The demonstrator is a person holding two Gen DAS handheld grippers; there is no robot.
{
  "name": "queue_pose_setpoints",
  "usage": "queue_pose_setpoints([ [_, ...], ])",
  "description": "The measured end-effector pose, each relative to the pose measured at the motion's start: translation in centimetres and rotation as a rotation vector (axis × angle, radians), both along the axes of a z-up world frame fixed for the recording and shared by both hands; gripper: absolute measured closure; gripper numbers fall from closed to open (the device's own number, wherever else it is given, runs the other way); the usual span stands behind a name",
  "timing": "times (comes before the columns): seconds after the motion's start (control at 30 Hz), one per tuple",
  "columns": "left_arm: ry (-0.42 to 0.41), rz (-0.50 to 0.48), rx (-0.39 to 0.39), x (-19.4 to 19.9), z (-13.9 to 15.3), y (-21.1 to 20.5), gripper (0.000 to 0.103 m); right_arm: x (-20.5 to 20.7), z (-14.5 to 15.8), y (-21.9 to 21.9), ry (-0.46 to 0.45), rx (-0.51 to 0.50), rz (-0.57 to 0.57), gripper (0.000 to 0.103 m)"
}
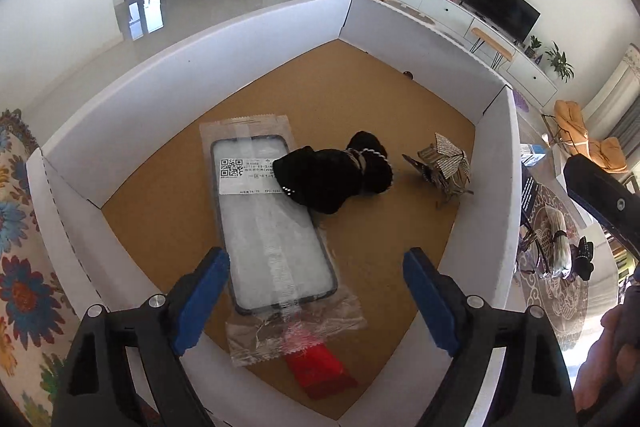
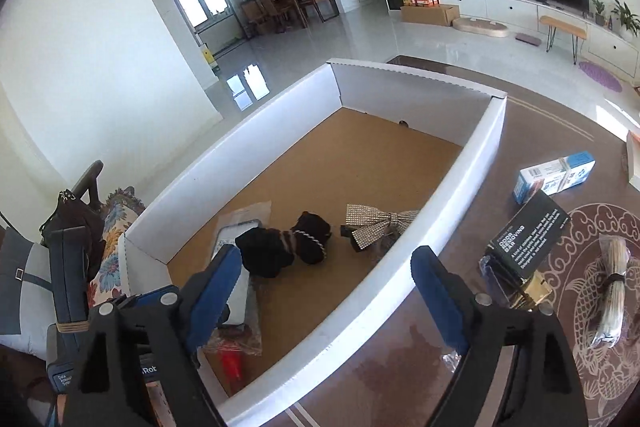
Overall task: Organize objects
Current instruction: 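Lower the screen protector into the bin with the left gripper while the right drops the black items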
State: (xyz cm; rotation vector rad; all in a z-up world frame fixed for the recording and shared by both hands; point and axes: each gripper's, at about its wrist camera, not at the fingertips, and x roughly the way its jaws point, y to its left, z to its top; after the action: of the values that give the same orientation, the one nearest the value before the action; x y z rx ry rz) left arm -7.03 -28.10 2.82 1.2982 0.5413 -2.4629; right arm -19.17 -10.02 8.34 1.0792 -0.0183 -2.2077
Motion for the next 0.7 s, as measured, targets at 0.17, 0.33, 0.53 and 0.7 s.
queue_pose_setpoints([
  [0.17,0.171,-0.075,-0.071,2.1,3.4,4.7,0.015,2.5,-0.5,9.1,0.103,0.056,-0.124,0.006],
  [0.33,0.290,-0.243,0.012,4.0,5.5,11.3,0.015,5.3,-5.1,20.1,0.092,0.207,-0.288,0.006],
  [0.53,0.276,-0.479,0.088,5.3,2.4,21.6,0.010,9.0,-10.4,31.2,0.009,0.314,-0.486,0.006],
  [0.7,0.165,-0.602,-0.007,4.7,-2.9,28.1,0.010,11.4,-12.5,35.2,-0.045,0.277,-0.605,0.006],
])
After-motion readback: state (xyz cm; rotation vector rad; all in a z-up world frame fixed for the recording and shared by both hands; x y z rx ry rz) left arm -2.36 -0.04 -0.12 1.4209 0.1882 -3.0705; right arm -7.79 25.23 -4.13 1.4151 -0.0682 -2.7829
